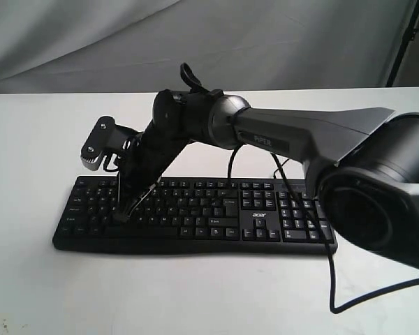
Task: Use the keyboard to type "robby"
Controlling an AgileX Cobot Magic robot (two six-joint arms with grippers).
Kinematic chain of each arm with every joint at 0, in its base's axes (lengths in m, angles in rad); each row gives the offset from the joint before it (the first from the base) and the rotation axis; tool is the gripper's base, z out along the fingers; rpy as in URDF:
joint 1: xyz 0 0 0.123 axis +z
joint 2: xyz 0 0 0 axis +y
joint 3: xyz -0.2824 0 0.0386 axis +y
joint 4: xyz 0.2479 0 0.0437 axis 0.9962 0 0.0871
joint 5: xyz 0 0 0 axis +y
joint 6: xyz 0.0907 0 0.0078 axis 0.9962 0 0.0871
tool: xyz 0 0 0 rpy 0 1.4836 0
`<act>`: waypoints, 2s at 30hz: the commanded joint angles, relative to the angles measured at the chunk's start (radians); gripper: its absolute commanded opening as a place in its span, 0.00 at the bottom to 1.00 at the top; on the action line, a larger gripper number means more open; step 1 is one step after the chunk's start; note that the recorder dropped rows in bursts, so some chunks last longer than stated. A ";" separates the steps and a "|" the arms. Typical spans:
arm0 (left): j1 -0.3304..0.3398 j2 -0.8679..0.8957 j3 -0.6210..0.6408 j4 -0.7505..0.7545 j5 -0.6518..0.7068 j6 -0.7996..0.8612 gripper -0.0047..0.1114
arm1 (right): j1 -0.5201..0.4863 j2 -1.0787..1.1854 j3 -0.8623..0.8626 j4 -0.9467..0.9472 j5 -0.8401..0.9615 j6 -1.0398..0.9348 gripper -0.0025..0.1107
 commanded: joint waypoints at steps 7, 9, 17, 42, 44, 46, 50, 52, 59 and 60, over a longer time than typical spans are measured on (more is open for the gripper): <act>-0.006 -0.003 0.004 0.005 -0.005 -0.003 0.04 | 0.002 -0.027 -0.006 0.000 0.010 -0.004 0.02; -0.006 -0.003 0.004 0.005 -0.005 -0.003 0.04 | 0.002 -0.033 -0.006 0.000 0.014 -0.004 0.02; -0.006 -0.003 0.004 0.005 -0.005 -0.003 0.04 | 0.007 -0.033 -0.006 0.000 0.026 -0.004 0.02; -0.006 -0.003 0.004 0.005 -0.005 -0.003 0.04 | 0.010 -0.006 -0.006 0.004 0.028 -0.002 0.02; -0.006 -0.003 0.004 0.005 -0.005 -0.003 0.04 | 0.010 -0.005 -0.006 0.004 0.026 -0.002 0.02; -0.006 -0.003 0.004 0.005 -0.005 -0.003 0.04 | 0.010 -0.006 -0.006 0.004 0.029 -0.002 0.02; -0.006 -0.003 0.004 0.005 -0.005 -0.003 0.04 | 0.010 -0.006 -0.006 0.004 0.031 -0.002 0.02; -0.006 -0.003 0.004 0.005 -0.005 -0.003 0.04 | 0.010 -0.006 -0.006 0.004 0.031 -0.002 0.02; -0.006 -0.003 0.004 0.005 -0.005 -0.003 0.04 | 0.010 -0.006 -0.006 0.004 0.031 0.003 0.02; -0.006 -0.003 0.004 0.005 -0.005 -0.003 0.04 | 0.010 -0.006 -0.006 0.004 0.031 0.003 0.02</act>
